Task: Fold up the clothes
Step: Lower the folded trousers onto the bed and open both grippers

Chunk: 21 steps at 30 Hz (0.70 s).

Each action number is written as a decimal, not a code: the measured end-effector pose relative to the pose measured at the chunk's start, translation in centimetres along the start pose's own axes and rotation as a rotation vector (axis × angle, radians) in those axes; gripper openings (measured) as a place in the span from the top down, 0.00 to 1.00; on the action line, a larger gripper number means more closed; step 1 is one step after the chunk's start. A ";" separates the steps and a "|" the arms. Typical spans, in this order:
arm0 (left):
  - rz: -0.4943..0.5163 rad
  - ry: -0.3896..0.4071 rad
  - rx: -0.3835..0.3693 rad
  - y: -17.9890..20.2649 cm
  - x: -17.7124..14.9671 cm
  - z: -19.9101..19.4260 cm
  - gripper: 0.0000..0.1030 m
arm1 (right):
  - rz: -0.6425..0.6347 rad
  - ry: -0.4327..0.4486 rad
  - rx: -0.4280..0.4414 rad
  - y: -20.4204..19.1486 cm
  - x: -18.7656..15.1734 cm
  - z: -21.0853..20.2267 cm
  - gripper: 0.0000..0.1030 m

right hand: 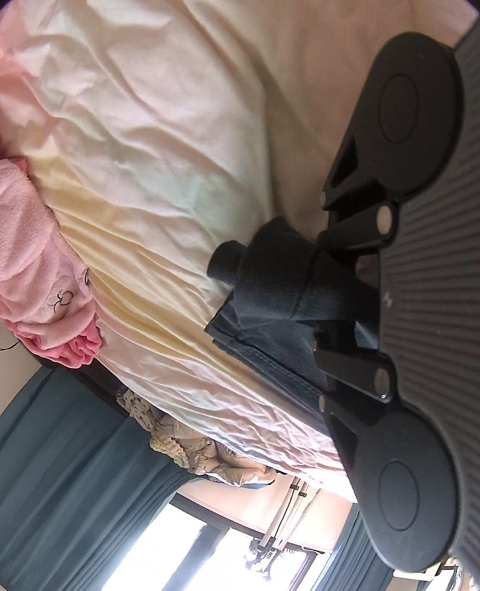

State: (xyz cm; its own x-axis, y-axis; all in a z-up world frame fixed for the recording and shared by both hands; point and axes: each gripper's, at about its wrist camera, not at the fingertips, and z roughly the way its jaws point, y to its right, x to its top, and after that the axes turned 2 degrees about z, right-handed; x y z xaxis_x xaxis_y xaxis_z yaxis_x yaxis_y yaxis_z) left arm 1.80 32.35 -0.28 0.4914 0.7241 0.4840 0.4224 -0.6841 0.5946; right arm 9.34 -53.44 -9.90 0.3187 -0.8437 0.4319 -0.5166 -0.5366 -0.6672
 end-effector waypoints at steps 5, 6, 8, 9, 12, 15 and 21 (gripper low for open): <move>0.075 -0.036 0.077 0.2 -1.0 -1.0 0.50 | 0.058 -0.013 0.020 2.0 -0.3 -0.5 0.67; 0.096 -0.023 0.094 0.3 -1.5 -1.7 0.46 | 0.059 -0.013 0.020 2.1 -0.4 -0.6 0.66; 0.146 0.005 0.122 0.6 -2.5 -3.3 0.30 | 0.068 -0.012 0.024 2.2 -0.6 -1.0 0.64; 0.173 0.021 0.131 0.8 -3.0 -4.1 0.29 | 0.073 -0.012 0.026 2.2 -0.7 -1.2 0.63; 0.245 0.074 0.159 1.8 -4.3 -6.0 0.26 | 0.096 -0.017 0.037 2.1 -0.6 -1.8 0.63; 0.289 0.126 0.160 3.3 -5.4 -7.3 0.22 | 0.098 -0.023 0.042 2.2 -0.6 -2.4 0.63; 0.374 0.199 0.139 8.9 -7.8 -7.0 0.16 | 0.096 -0.025 0.047 2.4 -0.8 -3.2 0.63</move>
State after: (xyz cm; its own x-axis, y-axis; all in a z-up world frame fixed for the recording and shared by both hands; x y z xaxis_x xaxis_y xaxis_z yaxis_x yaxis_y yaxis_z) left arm -3.61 21.20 5.75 0.4795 0.4185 0.7714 0.3489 -0.8974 0.2700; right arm 5.34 -54.06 -9.92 0.2893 -0.8911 0.3495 -0.5078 -0.4524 -0.7331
